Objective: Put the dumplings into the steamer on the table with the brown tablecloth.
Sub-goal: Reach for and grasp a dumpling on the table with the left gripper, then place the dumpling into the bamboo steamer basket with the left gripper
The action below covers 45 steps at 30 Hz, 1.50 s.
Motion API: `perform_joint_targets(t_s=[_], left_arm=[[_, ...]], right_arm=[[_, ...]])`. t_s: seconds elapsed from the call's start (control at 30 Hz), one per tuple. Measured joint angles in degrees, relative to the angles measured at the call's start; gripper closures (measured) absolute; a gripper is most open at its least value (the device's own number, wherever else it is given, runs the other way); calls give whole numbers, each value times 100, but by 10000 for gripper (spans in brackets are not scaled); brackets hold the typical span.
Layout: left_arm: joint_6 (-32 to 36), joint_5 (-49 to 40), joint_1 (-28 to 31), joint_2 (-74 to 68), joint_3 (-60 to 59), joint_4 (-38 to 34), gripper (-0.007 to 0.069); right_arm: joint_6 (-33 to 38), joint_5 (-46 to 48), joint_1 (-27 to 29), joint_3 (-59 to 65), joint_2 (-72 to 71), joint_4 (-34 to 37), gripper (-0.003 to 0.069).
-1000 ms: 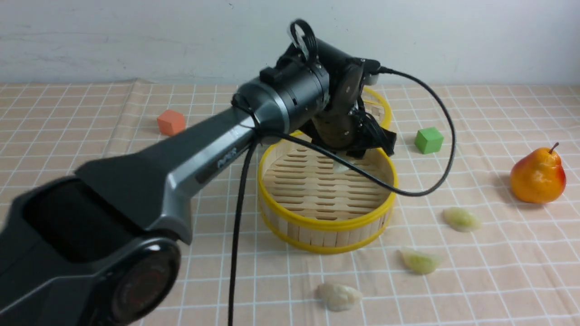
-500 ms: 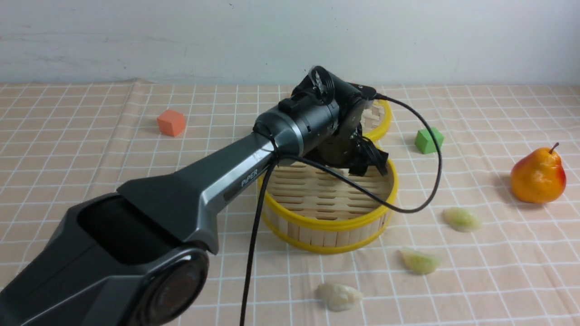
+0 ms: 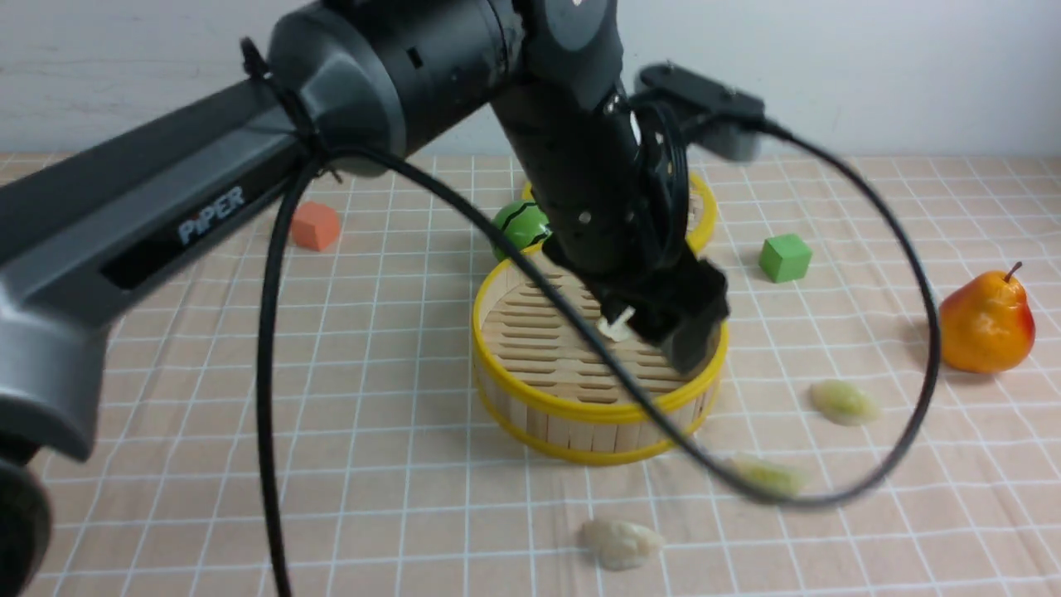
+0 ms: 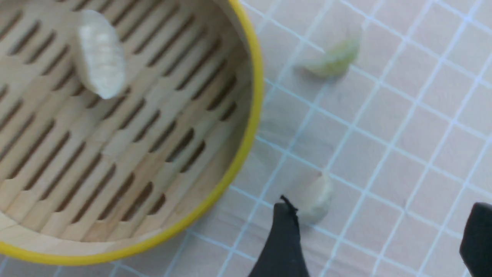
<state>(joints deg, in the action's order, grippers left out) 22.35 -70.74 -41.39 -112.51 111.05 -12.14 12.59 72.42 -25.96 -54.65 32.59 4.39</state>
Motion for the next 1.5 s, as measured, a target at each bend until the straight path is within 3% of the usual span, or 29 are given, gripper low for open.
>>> perform_joint_targets(t_s=[0.13,0.3,0.7,0.77,0.87,1.0,1.2,1.3,1.33,1.37,1.47,1.5], left_arm=[[964,121,-357,85,-998,50,104],[1521,671,-582,-241,-1395,538,160],[1595,1323,-566,-1224,-1399,890,200],[1595,1367,-566,-1230,-1399,930,221],[1571,1312,-566,-1230,-1399,960,335],[1275,1082,-572,-1165,-1399,999,392],[407,559,-572,-702,-1152,1028,391],[-316,406,-504,-447,-735,1121,391],[-917,347,-385,-402,-425,1134,391],[-990,339,-343,-402,-347,1134,391],[-2196,419,158,-519,214,1168,391],[-2235,419,158,-519,241,1174,391]], right_arm=[[-1,0,0,0,-254,-67,614],[-6,7,0,0,-333,-69,609],[-12,7,-11,0,-333,-64,599],[-12,7,-11,0,-333,-68,597],[-12,7,-17,0,-333,-68,593],[-12,7,-17,0,-333,-68,587],[-12,7,-17,0,-333,-68,582],[-12,7,-17,0,-333,-68,582],[-12,7,-17,0,-333,-45,580],[-12,7,-17,0,-333,-31,580],[-35,7,-17,0,-293,172,576],[-53,7,-17,0,-286,190,576]])
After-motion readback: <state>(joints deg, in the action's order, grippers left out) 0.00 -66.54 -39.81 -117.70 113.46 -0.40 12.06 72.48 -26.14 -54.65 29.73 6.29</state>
